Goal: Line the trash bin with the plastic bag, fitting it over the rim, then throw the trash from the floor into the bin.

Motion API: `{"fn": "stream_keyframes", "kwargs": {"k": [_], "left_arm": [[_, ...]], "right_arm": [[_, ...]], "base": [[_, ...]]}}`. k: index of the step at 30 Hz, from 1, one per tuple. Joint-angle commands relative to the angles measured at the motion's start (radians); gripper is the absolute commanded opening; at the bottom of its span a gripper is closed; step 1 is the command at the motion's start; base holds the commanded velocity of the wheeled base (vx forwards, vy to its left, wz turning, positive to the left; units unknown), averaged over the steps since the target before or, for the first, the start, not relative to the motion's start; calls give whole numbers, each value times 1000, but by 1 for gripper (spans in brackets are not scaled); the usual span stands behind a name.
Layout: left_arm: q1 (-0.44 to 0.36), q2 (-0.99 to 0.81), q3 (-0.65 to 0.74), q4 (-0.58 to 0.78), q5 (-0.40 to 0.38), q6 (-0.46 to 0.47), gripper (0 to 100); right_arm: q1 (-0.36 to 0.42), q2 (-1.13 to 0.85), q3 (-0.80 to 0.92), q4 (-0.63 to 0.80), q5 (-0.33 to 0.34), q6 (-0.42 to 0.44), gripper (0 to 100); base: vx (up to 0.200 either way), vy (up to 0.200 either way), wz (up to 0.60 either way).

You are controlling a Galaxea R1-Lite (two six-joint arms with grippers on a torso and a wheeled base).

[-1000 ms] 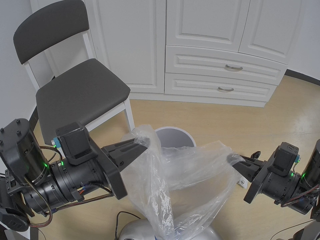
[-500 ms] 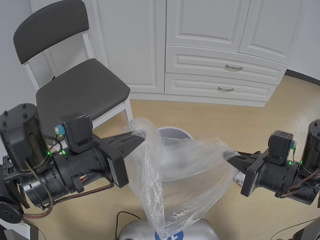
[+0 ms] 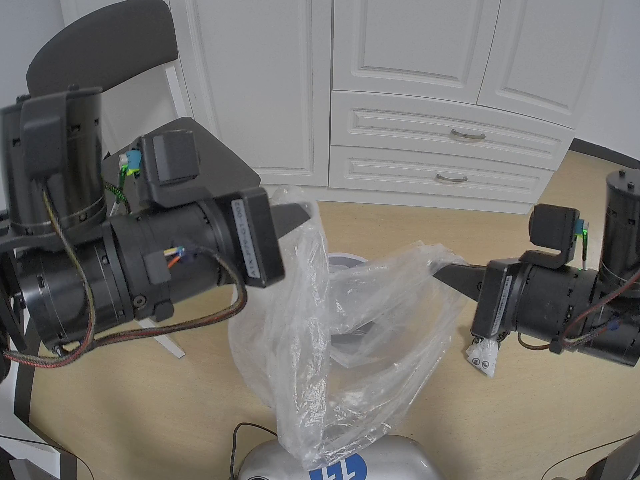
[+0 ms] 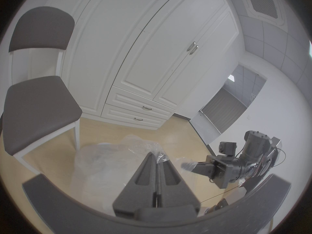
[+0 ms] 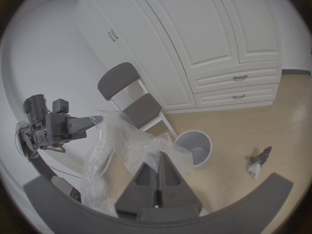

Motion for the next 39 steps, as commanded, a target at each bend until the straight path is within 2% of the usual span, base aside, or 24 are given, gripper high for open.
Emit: {"fn": "stream_keyframes", "kwargs": {"k": [1, 5, 12, 15, 16, 19, 26, 31, 32, 34, 38, 39], "left_arm": [[4, 39, -29, -2, 2, -25, 0], [8, 70, -35, -10, 6, -27, 0], [99, 182, -38, -108, 5, -50, 0], [113, 211, -47, -139, 5, -62, 0], [128, 243, -63, -163, 6, -79, 0], [142, 268, -83, -177, 6, -101, 0], [174, 318, -117, -209, 3, -153, 0], [172, 366, -121, -247, 2, -162, 0], [168, 427, -143, -310, 5, -190, 0], [165, 475, -158, -352, 6, -210, 0], [165, 525, -176, -392, 5, -225, 0], [163, 553, -195, -399, 3, -236, 0]], "right_arm": [[-19, 64, -19, 2, 9, 29, 0], [-23, 87, -27, 0, 12, 40, 0], [-46, 157, -67, -11, 21, 123, 0], [-54, 171, -76, -15, 53, 149, 0], [-68, 187, -81, -29, 111, 186, 0], [-83, 216, -84, -73, 156, 224, 0], [-123, 319, -71, -248, 159, 267, 0], [-146, 354, -79, -261, 161, 267, 0], [-162, 371, -82, -262, 162, 269, 0], [-178, 391, -84, -264, 162, 275, 0], [-206, 438, -91, -313, 168, 309, 0], [-226, 480, -90, -396, 184, 336, 0]], "base": [[0, 0, 0], [0, 0, 0], [0, 0, 0], [0, 0, 0], [0, 0, 0], [0, 0, 0], [0, 0, 0], [0, 0, 0], [0, 0, 0], [0, 0, 0], [0, 0, 0], [0, 0, 0]]}}
